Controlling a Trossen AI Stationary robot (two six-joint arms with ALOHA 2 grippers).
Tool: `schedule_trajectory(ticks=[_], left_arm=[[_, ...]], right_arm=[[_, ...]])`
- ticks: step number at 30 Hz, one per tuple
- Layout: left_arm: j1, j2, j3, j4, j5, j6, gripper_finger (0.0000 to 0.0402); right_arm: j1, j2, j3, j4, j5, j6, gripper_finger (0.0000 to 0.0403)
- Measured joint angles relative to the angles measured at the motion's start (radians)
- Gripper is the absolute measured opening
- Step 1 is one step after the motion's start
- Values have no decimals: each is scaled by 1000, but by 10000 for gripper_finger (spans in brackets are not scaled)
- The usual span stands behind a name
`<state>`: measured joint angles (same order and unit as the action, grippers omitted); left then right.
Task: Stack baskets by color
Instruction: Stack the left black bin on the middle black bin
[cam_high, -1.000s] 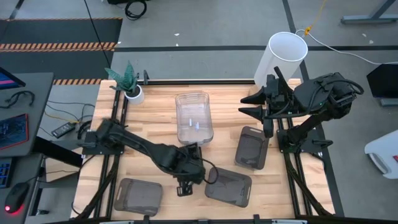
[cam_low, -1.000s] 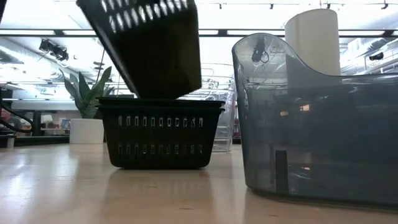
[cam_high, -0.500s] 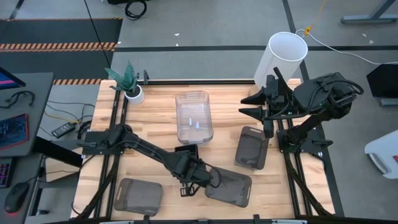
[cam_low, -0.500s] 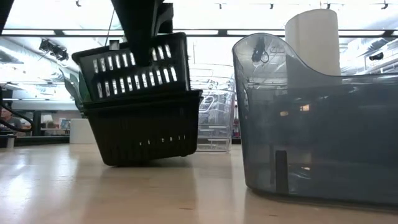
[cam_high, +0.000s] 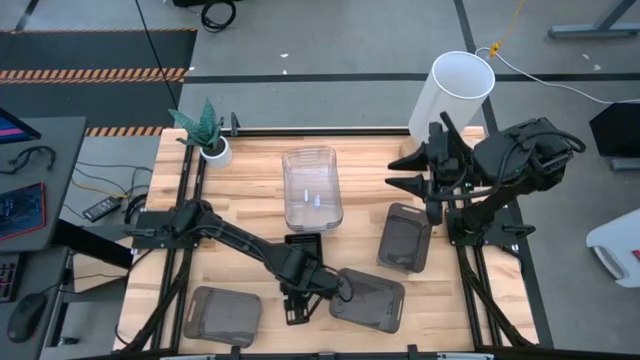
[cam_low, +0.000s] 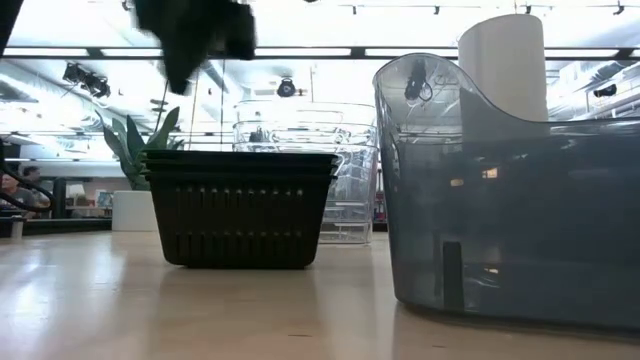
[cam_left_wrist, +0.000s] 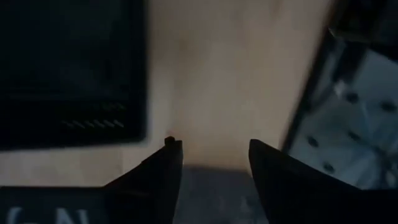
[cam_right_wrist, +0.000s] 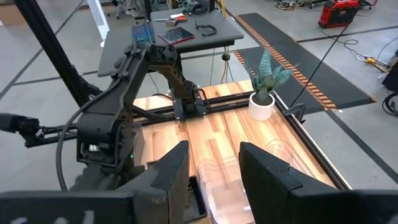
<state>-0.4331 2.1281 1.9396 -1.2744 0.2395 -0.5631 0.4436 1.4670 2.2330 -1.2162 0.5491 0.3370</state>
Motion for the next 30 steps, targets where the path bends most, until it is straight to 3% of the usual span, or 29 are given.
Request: schedule_trajectory(ticks=[4,12,19,30], left_arm=[[-52,0,0,-73,54,56,182],[-139,-27,0,-245,33,157,135],[-195,-100,-15,-275,-211,205,106],[-194,-409,-467,-89,-119,7,68]], right_arm=[[13,0,0,-16,0,0,145],[40,0,0,-16,0,4,145],[41,0,0,-16,0,12,145],[71,0,0,-20,0,32,145]])
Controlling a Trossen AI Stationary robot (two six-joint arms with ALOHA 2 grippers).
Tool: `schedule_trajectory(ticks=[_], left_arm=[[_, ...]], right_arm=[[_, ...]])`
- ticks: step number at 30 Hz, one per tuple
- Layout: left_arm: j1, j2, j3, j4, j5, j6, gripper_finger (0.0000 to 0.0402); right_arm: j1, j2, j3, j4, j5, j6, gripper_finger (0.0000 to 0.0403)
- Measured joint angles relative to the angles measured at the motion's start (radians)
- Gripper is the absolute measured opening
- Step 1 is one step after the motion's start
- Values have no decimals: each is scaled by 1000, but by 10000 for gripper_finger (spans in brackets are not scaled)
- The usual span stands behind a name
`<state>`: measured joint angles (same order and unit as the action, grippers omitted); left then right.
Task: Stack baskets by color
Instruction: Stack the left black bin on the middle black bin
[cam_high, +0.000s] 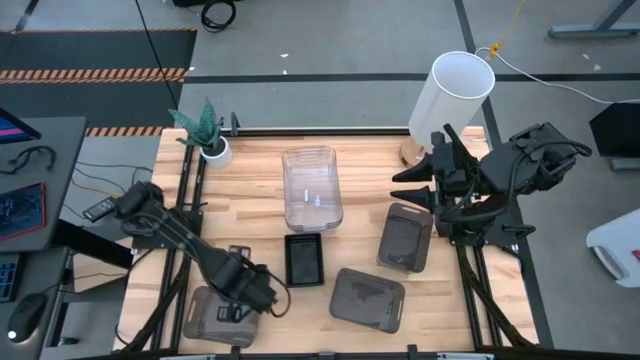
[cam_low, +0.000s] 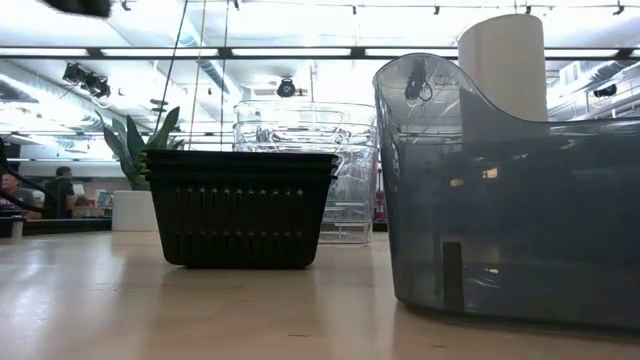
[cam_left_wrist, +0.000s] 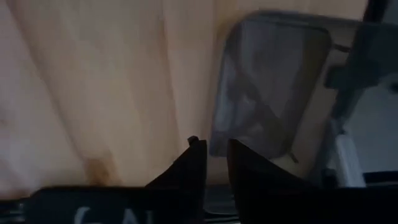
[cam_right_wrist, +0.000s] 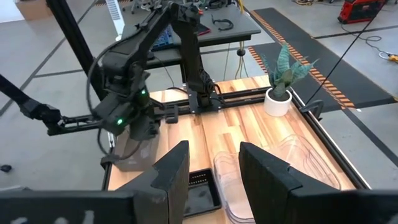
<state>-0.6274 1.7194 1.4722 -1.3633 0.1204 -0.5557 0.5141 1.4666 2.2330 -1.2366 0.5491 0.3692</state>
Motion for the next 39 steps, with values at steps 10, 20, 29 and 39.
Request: schedule_trajectory(ticks=[10,20,29,39], left_arm=[[0,-107,-198,149,87,-17,195],[-21,-103,-404,322,89,17,245],[-22,-102,-500,482,74,-2,141],[-20,-101,-492,497,54,-86,8]], right_arm=[[3,4,0,1,3,38,145],[11,5,0,1,6,74,145],[11,6,0,1,8,85,145],[11,6,0,1,8,85,145]])
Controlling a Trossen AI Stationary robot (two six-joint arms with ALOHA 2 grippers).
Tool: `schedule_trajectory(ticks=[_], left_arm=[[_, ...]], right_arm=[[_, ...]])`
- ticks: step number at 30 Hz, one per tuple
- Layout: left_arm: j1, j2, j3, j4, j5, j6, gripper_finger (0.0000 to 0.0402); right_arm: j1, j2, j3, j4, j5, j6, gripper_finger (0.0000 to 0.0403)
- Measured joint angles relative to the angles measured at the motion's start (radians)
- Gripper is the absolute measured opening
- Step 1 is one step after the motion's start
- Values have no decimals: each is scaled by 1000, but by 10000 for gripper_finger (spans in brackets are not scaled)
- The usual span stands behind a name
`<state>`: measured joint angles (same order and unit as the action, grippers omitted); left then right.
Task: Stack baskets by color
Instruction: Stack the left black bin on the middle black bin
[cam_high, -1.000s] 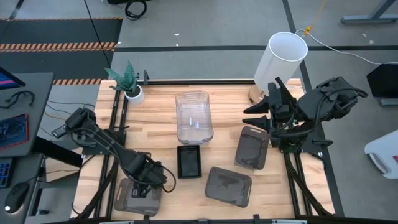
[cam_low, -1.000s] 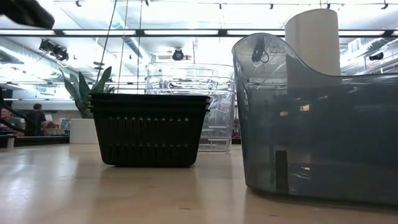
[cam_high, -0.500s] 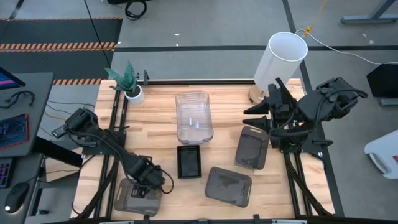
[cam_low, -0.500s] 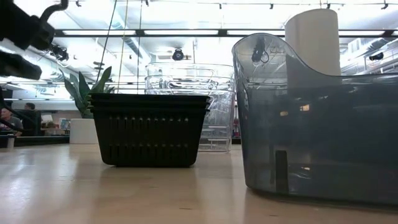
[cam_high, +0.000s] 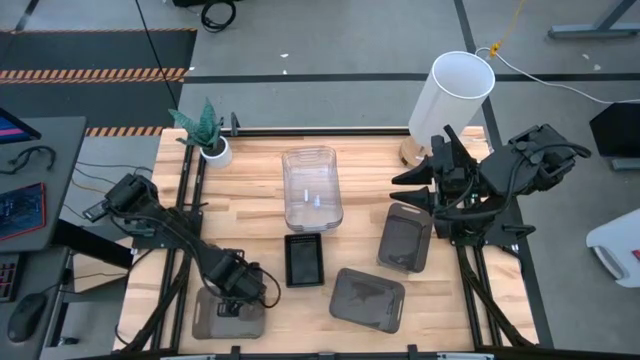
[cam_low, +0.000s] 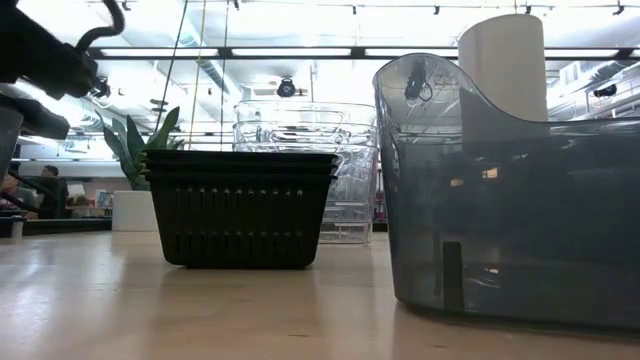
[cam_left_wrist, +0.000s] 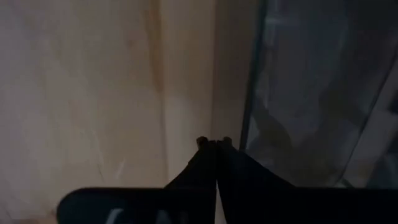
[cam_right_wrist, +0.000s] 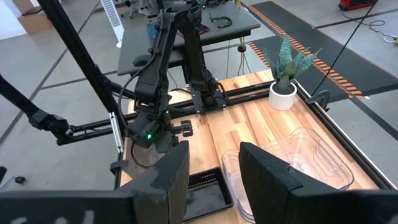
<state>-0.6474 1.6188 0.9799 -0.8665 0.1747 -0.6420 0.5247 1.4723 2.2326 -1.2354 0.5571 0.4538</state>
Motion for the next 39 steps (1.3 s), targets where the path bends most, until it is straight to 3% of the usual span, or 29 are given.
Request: schedule_trajectory(ticks=[5,10,17,25,34,39], left_arm=[[17,-2,137,-6,95,56,5],[74,-4,369,-49,96,77,4],[197,32,611,-35,-85,102,4],[298,194,827,131,-233,321,4],[377,405,992,149,-243,509,4],[401,493,1072,134,-198,562,4]], right_arm=[[0,0,0,-3,0,-3,145],[3,-27,0,-93,-6,30,145],[5,-79,0,-192,7,52,145],[5,-128,0,-188,71,52,145],[6,-155,0,-187,73,68,145],[8,-156,0,-181,80,53,145]])
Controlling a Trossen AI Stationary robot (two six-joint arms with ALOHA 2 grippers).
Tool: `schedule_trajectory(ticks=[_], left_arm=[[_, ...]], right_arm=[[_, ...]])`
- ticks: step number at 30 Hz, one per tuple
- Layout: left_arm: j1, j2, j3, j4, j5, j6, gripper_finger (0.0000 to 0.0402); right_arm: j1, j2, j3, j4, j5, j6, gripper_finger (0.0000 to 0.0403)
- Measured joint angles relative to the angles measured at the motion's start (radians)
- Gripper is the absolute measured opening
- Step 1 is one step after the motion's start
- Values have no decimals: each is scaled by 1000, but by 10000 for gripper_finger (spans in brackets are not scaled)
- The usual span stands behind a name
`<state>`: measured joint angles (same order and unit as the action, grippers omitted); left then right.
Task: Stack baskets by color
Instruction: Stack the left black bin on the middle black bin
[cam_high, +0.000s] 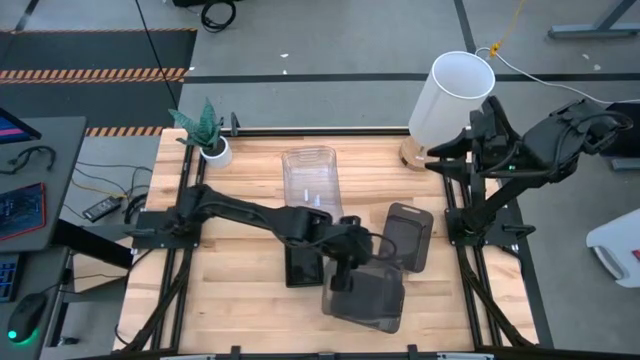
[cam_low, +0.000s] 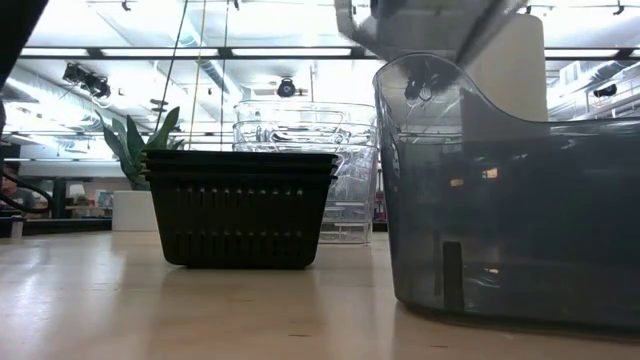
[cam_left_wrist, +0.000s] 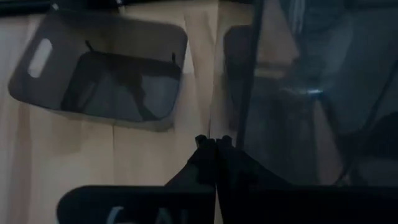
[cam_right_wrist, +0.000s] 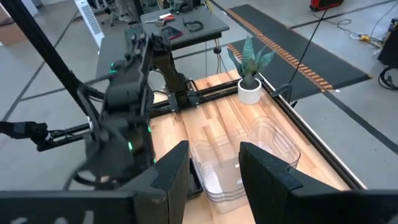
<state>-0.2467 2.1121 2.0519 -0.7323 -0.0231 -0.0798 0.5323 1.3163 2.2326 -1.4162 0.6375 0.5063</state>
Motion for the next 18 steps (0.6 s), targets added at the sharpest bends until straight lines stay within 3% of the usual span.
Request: schedule_trajectory(ticks=[18], left_arm=[[1,105,33,-173,56,124,4]], right_arm=[[0,-1,0,35,32,-39,145]])
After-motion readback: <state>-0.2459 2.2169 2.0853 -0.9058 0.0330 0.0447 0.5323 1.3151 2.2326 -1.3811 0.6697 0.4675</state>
